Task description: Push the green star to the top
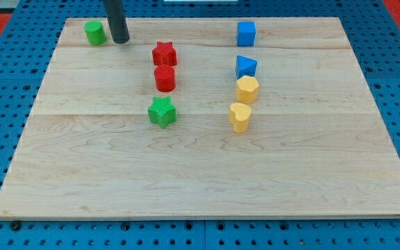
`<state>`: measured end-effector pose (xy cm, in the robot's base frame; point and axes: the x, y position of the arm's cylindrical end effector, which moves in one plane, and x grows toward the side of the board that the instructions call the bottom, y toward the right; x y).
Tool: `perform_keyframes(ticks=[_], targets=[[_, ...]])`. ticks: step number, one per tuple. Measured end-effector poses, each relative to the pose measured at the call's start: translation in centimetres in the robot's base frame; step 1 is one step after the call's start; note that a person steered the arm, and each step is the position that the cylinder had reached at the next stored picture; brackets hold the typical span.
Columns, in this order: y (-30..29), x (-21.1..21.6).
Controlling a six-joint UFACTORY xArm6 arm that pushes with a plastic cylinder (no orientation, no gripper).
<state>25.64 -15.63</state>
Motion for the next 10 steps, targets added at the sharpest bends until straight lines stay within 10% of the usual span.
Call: perform_keyframes(ticks=[8,10], targets=[[11.0,-6.1],[12.9,-1.6]])
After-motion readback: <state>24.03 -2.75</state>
